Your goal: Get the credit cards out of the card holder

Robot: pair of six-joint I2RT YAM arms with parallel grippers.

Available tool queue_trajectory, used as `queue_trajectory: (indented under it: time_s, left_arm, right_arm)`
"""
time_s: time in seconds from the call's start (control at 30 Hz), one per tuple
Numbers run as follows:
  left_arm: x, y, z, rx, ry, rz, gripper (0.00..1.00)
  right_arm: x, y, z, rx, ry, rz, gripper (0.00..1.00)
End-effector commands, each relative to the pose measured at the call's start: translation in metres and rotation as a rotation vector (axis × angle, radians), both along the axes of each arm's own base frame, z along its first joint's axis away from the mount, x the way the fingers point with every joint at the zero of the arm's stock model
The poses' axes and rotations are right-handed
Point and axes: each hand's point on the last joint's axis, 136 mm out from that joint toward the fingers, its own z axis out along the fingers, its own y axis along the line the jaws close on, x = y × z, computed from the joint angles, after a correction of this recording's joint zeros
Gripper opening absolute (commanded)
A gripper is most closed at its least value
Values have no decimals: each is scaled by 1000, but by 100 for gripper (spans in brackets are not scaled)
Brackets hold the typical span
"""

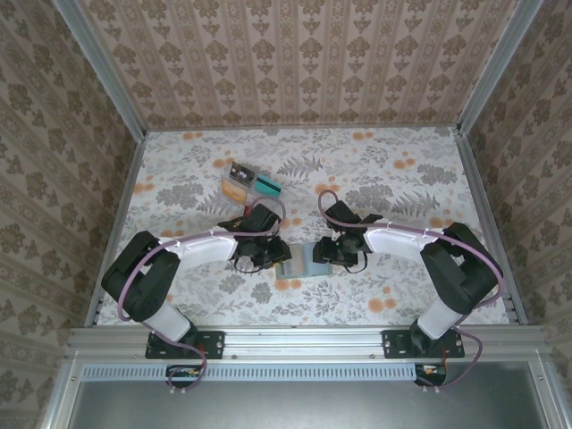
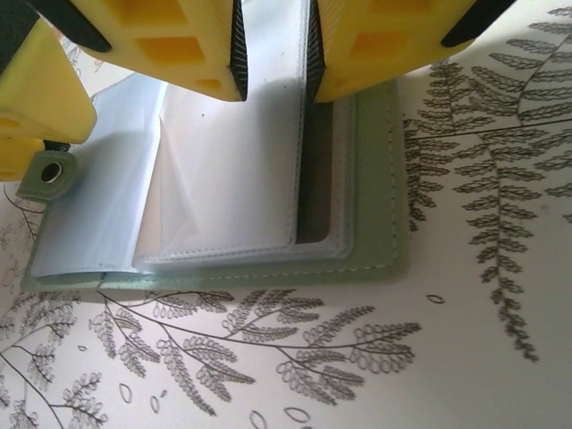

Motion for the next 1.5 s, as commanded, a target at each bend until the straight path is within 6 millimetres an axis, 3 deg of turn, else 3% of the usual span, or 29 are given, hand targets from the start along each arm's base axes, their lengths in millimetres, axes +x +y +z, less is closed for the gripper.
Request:
queue_trajectory:
  time_s: [0.0,0.13,0.43,0.63,0.9,1.1,1.3,1.47]
  left_arm:
    - [2,-12,4,-20,-9,-49,26]
    - [3,-13,5,-24,-10,-60,28]
    - [2,-44,30,-197,-39,-159,41]
    - [4,-62,46,-320,-63,-175,42]
    - [2,-86,50,-364,-64,-215,45]
    - [10,-72,44,-304,-83,-182,45]
    - [15,-45,34,-189,-91,-108,37]
    - [14,-40,20,-156,-51,-76,31]
  right_arm:
    - [-6,1,-15,-7,50,10,56]
    - [-5,2,-15,-7,47,12,56]
    - [-1,2,-8,9,20,3,55]
    - [1,-3,-3,14,0,-22,55]
    - [9,-27,22,8,-130,-99,60]
    - [14,-56,43,-49,-237,-162,61]
    - [19,-20,59,51,-247,-4,50]
    - [18,9,46,104,-184,57,36]
